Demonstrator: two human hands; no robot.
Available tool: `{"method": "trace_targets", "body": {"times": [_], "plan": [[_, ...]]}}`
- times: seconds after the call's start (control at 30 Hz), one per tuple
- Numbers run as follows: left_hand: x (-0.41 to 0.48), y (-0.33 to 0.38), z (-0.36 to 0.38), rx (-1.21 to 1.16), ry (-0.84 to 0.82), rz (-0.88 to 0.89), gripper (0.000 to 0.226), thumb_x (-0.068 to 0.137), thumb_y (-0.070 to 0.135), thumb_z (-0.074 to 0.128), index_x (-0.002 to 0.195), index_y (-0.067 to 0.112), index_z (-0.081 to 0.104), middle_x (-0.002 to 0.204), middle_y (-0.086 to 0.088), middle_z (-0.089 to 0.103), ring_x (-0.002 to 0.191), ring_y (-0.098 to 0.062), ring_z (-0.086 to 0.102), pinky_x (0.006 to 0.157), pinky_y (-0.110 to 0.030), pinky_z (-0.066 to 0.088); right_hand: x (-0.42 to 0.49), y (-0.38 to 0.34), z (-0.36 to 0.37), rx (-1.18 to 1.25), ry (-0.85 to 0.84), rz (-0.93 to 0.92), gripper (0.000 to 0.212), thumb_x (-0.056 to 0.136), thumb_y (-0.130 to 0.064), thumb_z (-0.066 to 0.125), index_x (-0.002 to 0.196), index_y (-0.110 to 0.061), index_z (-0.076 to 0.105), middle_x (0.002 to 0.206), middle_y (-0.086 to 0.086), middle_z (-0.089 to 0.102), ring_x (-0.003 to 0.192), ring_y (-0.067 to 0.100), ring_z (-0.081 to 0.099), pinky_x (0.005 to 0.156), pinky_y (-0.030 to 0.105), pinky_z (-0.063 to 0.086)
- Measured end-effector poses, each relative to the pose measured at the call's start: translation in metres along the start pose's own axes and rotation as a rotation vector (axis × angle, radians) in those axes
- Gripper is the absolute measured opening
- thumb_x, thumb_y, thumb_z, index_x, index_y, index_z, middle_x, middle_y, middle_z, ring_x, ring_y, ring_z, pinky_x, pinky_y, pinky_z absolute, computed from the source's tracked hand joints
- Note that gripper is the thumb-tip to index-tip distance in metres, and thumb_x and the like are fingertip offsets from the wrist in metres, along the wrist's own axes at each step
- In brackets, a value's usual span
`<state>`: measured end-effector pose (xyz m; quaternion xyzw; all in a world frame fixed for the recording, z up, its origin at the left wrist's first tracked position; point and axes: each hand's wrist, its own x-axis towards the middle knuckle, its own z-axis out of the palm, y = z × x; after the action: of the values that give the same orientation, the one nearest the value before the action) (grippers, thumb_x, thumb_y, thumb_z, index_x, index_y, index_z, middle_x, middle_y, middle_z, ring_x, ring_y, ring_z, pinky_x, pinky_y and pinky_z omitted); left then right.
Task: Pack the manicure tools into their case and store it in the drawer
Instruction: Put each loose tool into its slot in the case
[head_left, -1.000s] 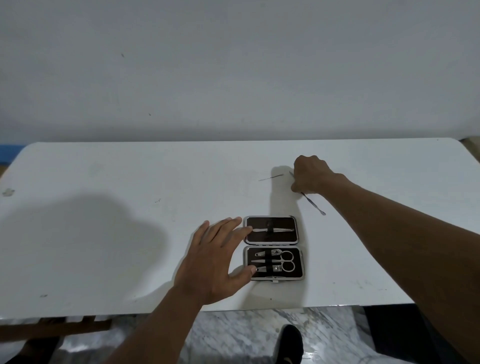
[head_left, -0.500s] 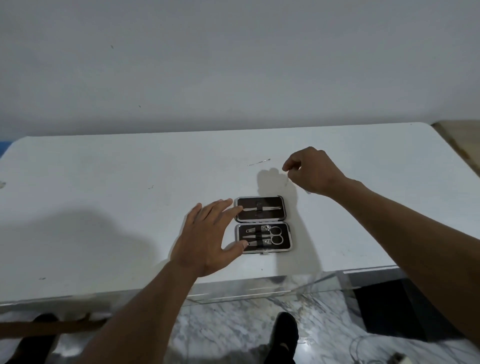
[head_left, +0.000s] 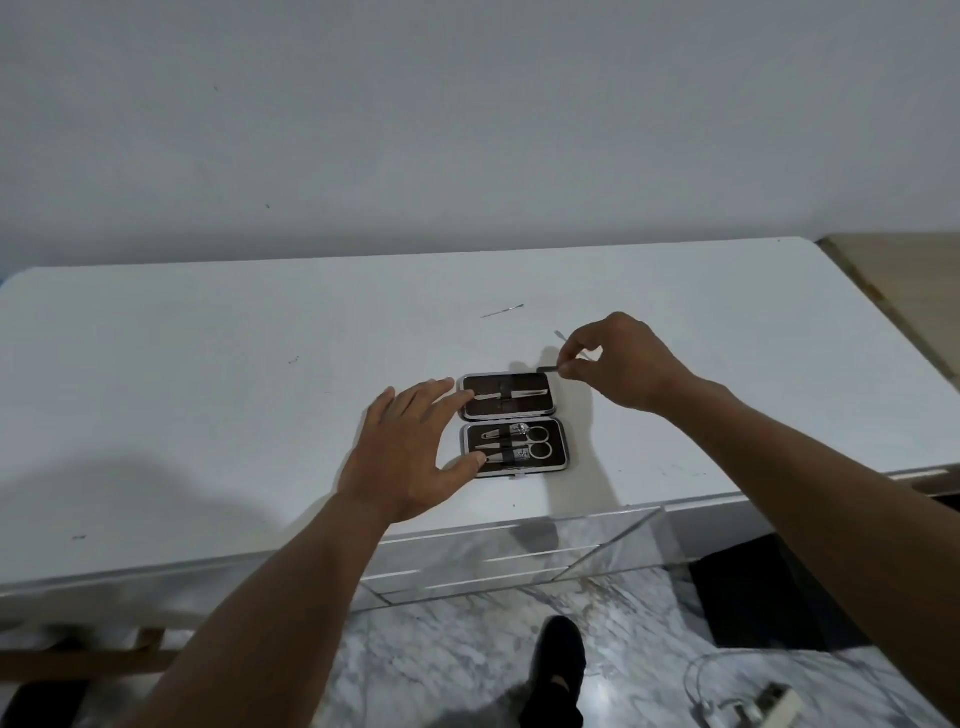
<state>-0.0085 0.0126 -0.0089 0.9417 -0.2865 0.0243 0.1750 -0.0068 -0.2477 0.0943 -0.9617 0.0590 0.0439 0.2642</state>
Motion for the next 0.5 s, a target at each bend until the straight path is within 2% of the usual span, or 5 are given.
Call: {"method": "trace_targets", "body": {"times": [0.07, 0.23, 0.37, 0.43, 0.5], "plan": [[0.000, 0.000, 0.000, -0.008, 0.006, 0.000, 0.072, 0.084, 0.071, 0.038, 0.145, 0.033, 0.037, 0.154, 0.005, 0.038, 0.142, -0.015, 0.031, 0.119, -0.047, 0.018, 0.000, -0.002, -0.001, 0.018, -0.046, 0.023, 0.007, 0.086, -0.021, 0.068, 0.088, -0.017, 0.073, 0.085, -0.001, 0.064, 0.088, 0.021, 0.061, 0.073, 0.028, 0.045], [0.000, 0.001, 0.001, -0.025, 0.025, -0.002, 0.071, 0.084, 0.069, 0.041, 0.144, 0.032, 0.039, 0.152, 0.006, 0.040, 0.141, -0.014, 0.032, 0.119, -0.047, 0.018, 0.005, -0.006, 0.000, 0.024, -0.129, 0.044, 0.009, 0.088, -0.026, 0.067, 0.081, -0.020, 0.066, 0.079, 0.002, 0.067, 0.075, 0.020, 0.061, 0.068, 0.031, 0.048], [0.000, 0.000, 0.001, -0.020, 0.026, 0.000, 0.071, 0.084, 0.069, 0.041, 0.144, 0.032, 0.039, 0.152, 0.006, 0.039, 0.141, -0.014, 0.032, 0.119, -0.047, 0.018, 0.009, -0.008, 0.000, 0.052, -0.222, 0.078, 0.010, 0.090, -0.024, 0.063, 0.085, -0.015, 0.064, 0.076, 0.006, 0.068, 0.066, 0.020, 0.064, 0.054, 0.028, 0.053], [0.000, -0.001, 0.001, -0.021, 0.022, 0.000, 0.071, 0.084, 0.069, 0.041, 0.144, 0.032, 0.038, 0.153, 0.006, 0.039, 0.142, -0.014, 0.031, 0.119, -0.047, 0.018, 0.011, -0.007, 0.001, 0.046, -0.259, 0.078, 0.005, 0.089, -0.016, 0.062, 0.089, -0.011, 0.064, 0.080, 0.009, 0.071, 0.075, 0.028, 0.070, 0.065, 0.039, 0.061], [0.000, 0.000, 0.001, -0.020, 0.022, -0.001, 0.071, 0.084, 0.069, 0.041, 0.144, 0.032, 0.038, 0.153, 0.006, 0.039, 0.142, -0.014, 0.031, 0.119, -0.047, 0.019, 0.012, -0.006, 0.002, 0.051, -0.305, 0.073, 0.009, 0.087, -0.006, 0.059, 0.093, -0.009, 0.065, 0.077, 0.007, 0.071, 0.078, 0.032, 0.072, 0.077, 0.049, 0.061]]}}
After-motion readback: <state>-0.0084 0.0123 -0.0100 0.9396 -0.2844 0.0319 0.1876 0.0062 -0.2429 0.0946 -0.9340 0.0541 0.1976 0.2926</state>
